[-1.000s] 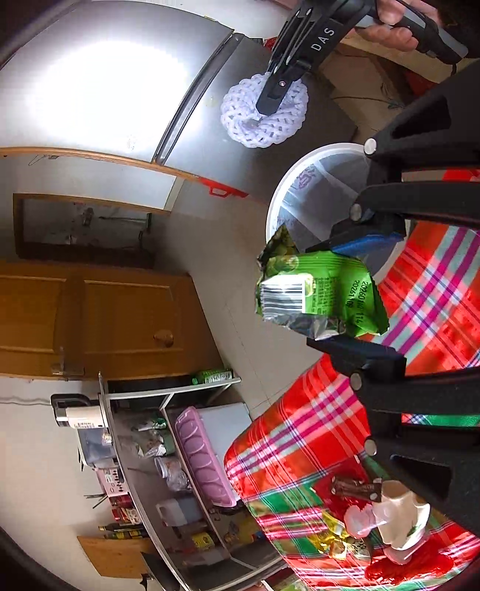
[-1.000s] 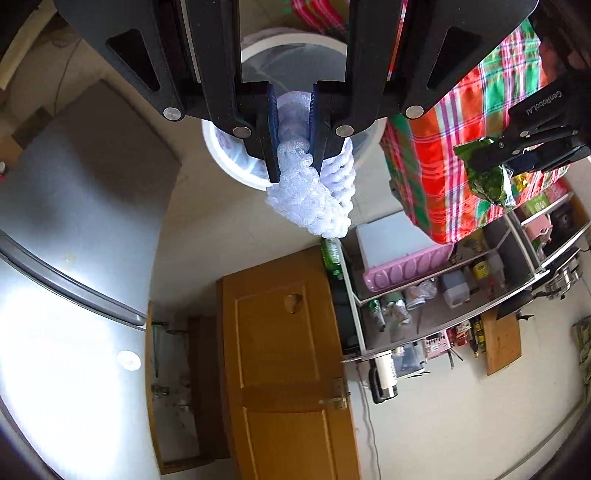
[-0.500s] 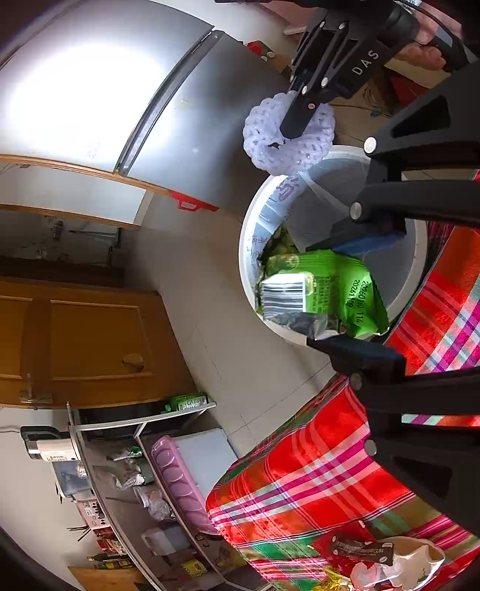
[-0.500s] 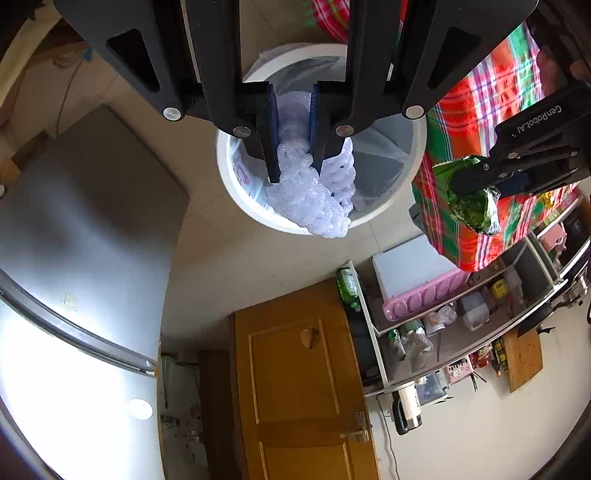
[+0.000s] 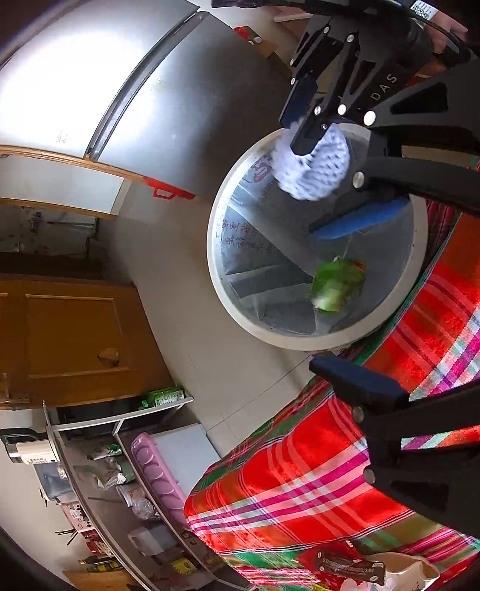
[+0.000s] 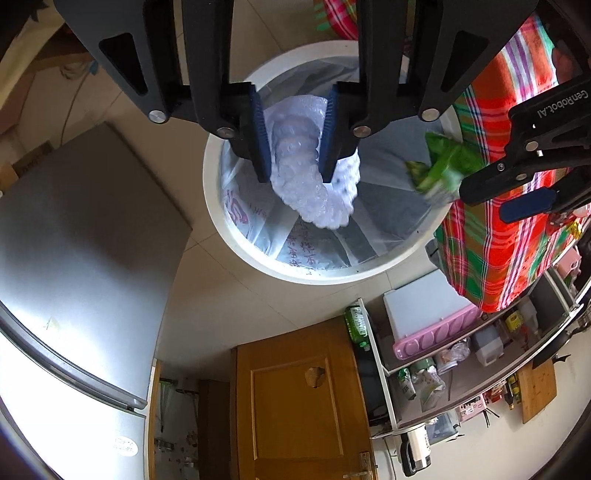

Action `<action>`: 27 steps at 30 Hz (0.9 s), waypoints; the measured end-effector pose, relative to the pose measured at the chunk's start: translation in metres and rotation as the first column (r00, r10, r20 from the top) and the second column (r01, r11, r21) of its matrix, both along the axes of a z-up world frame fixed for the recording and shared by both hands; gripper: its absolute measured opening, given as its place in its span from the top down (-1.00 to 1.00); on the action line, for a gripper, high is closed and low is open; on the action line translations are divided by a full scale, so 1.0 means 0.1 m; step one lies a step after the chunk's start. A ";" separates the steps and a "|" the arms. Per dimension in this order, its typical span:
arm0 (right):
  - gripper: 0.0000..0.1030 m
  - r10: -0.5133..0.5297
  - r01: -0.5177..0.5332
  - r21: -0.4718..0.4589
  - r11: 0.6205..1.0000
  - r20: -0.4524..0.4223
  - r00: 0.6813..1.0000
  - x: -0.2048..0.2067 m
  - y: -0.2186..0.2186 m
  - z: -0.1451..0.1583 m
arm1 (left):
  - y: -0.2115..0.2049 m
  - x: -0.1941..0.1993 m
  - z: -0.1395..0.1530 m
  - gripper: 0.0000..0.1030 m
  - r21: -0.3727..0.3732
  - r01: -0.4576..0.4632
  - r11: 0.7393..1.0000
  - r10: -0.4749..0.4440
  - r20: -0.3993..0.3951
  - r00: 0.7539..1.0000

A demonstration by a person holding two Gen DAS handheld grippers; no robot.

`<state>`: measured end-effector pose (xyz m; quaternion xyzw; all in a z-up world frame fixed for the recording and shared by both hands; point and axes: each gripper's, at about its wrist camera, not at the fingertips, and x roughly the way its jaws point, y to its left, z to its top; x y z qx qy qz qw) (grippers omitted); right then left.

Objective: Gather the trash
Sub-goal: 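Open both tools to drop the snack bag and foam net into the bin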

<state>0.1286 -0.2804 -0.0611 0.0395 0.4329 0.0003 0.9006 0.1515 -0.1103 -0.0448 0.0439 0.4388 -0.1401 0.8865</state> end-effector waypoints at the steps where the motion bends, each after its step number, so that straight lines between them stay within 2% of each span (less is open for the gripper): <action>1: 0.13 0.001 -0.001 0.004 1.000 -0.002 1.000 0.00 0.00 -0.01 | -0.01 0.00 -0.01 -0.36 0.001 0.002 1.000 -0.002 -0.002 1.000; 2: 0.05 -0.001 0.001 0.009 1.000 -0.002 1.000 0.00 0.00 -0.02 | -0.01 0.00 -0.02 -0.38 0.004 0.002 1.000 -0.001 -0.005 1.000; 9: 0.04 -0.011 0.011 0.002 1.000 0.008 1.000 0.00 0.00 0.01 | 0.01 -0.03 0.00 -0.53 0.006 -0.016 1.000 0.016 0.004 1.000; 21: 0.04 -0.020 0.019 0.015 1.000 0.062 0.998 -0.15 0.08 0.20 | 0.21 -0.20 0.17 -0.55 -0.020 -0.040 0.999 0.041 0.034 0.999; 27: 0.04 0.005 -0.007 0.017 1.000 0.114 0.994 -0.24 0.22 0.37 | 0.44 -0.34 0.33 -0.56 -0.037 -0.074 0.997 0.077 0.080 0.994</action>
